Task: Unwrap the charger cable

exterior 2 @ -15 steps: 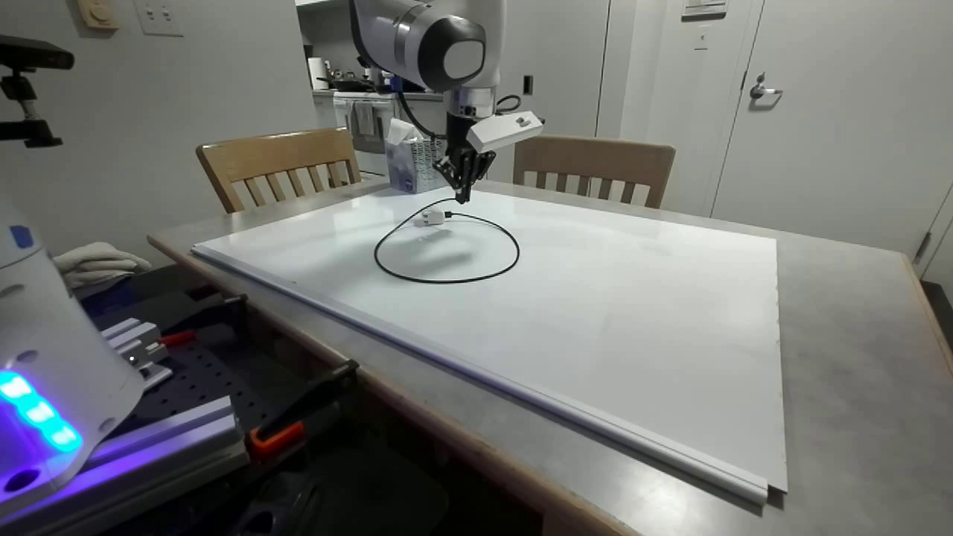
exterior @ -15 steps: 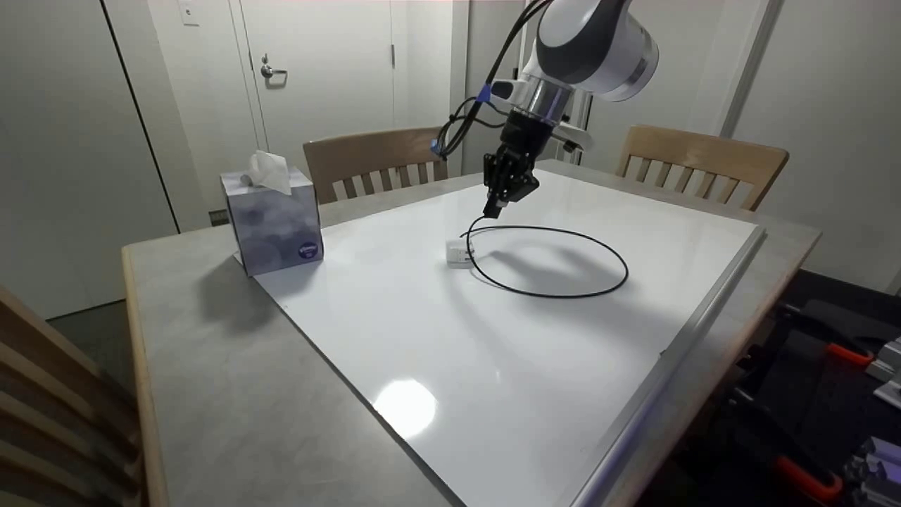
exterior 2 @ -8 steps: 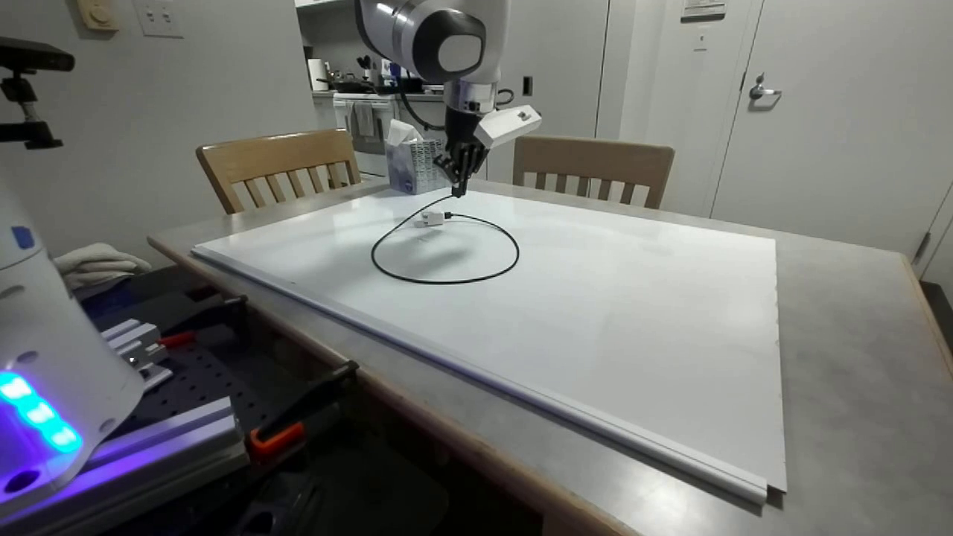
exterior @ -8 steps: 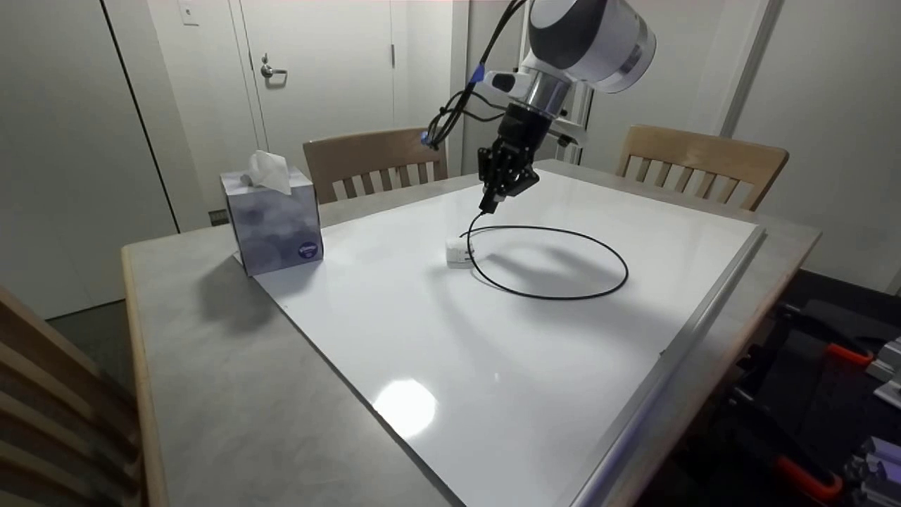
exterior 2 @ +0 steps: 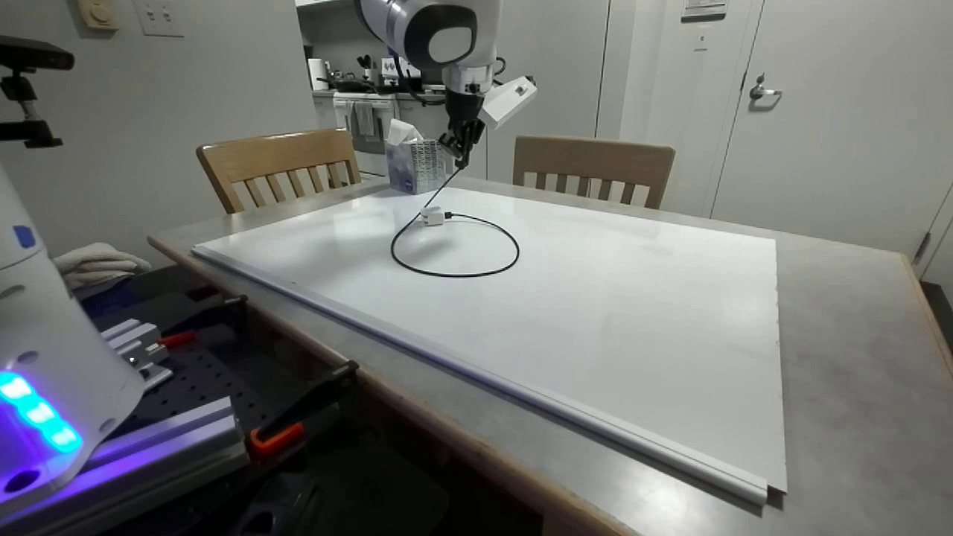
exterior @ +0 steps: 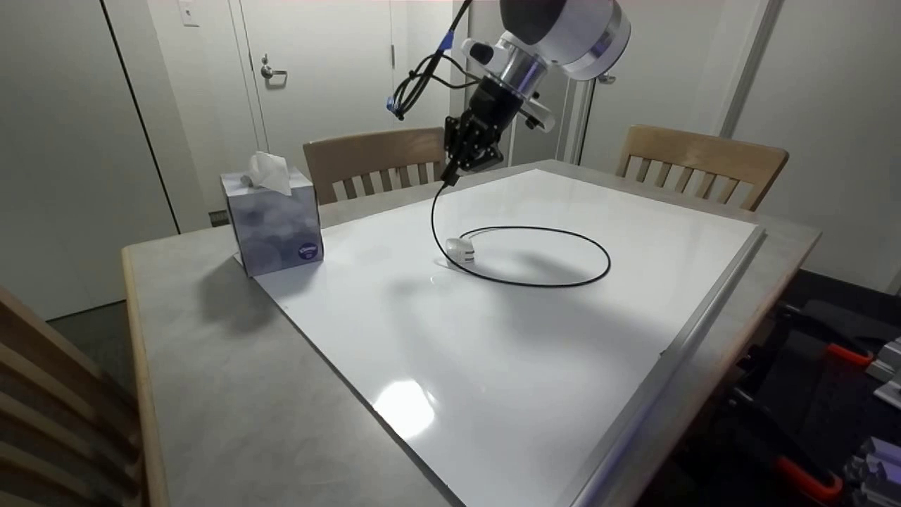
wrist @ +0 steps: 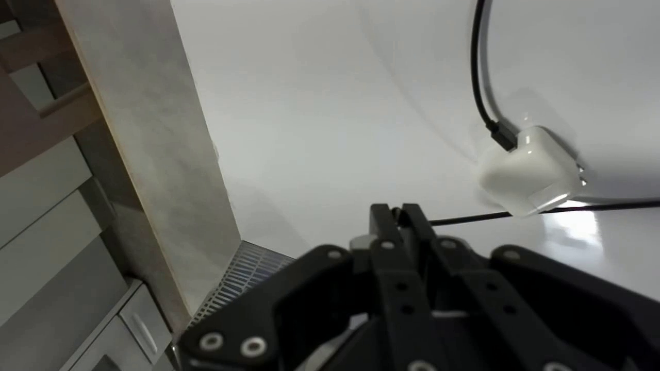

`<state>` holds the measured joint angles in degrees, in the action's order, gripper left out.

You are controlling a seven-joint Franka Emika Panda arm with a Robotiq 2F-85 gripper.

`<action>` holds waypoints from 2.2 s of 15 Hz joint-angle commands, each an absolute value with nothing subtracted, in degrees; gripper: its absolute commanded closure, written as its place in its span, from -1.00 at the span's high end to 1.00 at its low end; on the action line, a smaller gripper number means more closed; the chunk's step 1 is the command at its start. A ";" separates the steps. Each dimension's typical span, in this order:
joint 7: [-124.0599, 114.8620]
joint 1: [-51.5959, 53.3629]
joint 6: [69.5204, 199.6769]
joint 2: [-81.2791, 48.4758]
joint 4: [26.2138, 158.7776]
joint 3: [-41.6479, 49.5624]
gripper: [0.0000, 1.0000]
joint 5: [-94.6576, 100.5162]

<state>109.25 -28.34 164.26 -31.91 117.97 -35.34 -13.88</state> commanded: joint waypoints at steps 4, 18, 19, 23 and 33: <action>111.46 -27.23 162.24 -32.00 116.67 -34.71 -0.96 -14.18; 129.59 -19.69 147.17 -34.35 108.34 -33.92 -0.96 -15.40; 131.30 -18.84 145.03 -34.65 107.29 -33.44 -0.96 -14.40; 139.74 -13.93 137.87 -35.88 102.89 -31.02 -0.96 -13.48; 148.99 -5.13 127.54 -34.54 99.36 -23.42 -0.96 -15.07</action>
<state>147.77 -7.65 127.98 -35.12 99.65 -26.29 -12.91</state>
